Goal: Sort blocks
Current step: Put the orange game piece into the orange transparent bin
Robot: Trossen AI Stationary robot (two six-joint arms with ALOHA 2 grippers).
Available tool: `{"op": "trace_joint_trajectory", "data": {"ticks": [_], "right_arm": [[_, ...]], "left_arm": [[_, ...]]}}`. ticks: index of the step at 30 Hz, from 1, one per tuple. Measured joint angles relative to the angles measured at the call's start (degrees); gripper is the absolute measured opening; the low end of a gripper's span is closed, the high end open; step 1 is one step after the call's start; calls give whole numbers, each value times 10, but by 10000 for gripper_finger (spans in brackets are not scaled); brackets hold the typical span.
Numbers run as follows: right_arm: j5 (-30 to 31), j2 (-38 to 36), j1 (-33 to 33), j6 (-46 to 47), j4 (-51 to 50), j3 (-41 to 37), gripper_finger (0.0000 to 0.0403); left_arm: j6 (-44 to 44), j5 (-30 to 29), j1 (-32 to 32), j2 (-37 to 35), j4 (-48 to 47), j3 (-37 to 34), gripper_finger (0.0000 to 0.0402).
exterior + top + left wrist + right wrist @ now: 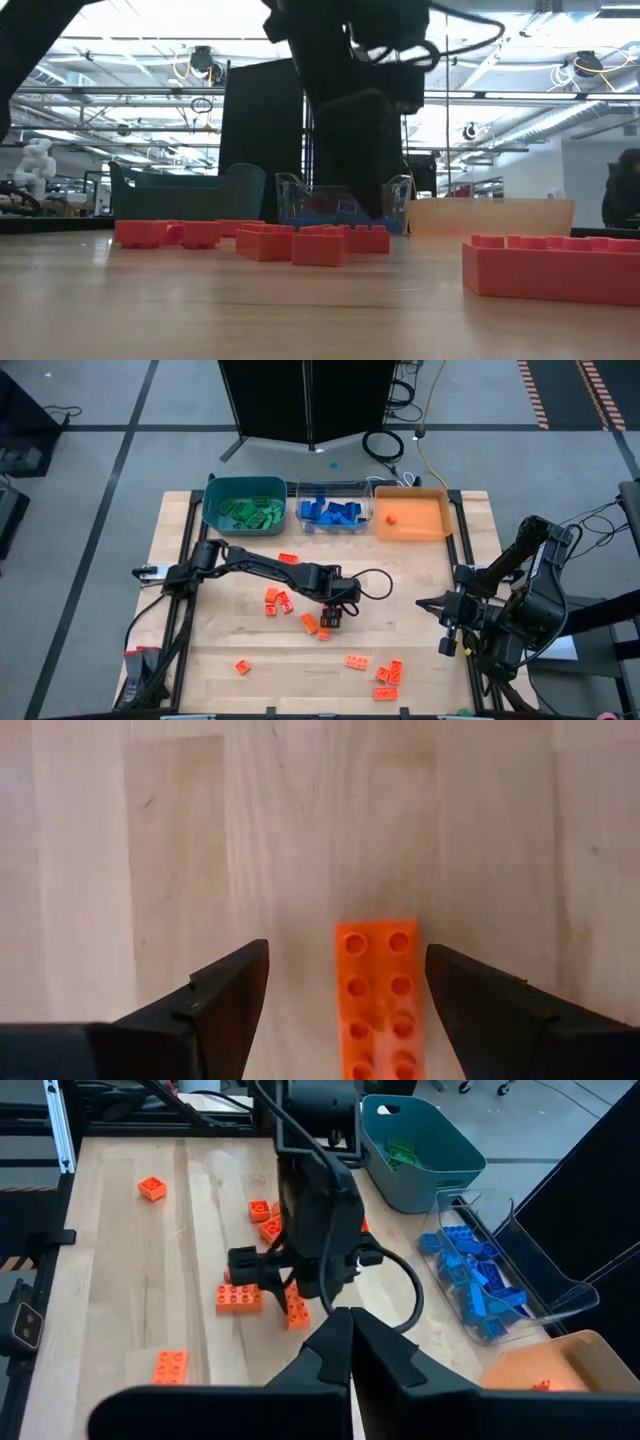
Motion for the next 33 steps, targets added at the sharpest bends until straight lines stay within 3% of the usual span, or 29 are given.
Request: {"op": "trace_joint_trajectory", "data": {"ticks": [5,11,14,18,20,26,33], "right_arm": [[-3,0,0,9,-3,0,0],[-16,0,0,9,-5,0,0],[-16,0,0,9,-7,0,0],[-16,0,0,7,-10,0,0],[-15,0,0,7,-13,0,0],[-15,0,0,7,-13,0,0],[-13,0,0,7,-13,0,0]], "left_arm": [[-28,46,9,4,6,-23,277],[-30,52,8,4,15,-54,270],[-32,51,8,1,21,-72,232],[-32,50,7,0,25,-77,139],[-37,50,7,0,28,-75,140],[-57,48,11,6,20,-18,140],[-49,3,59,-4,44,129,140]]}}
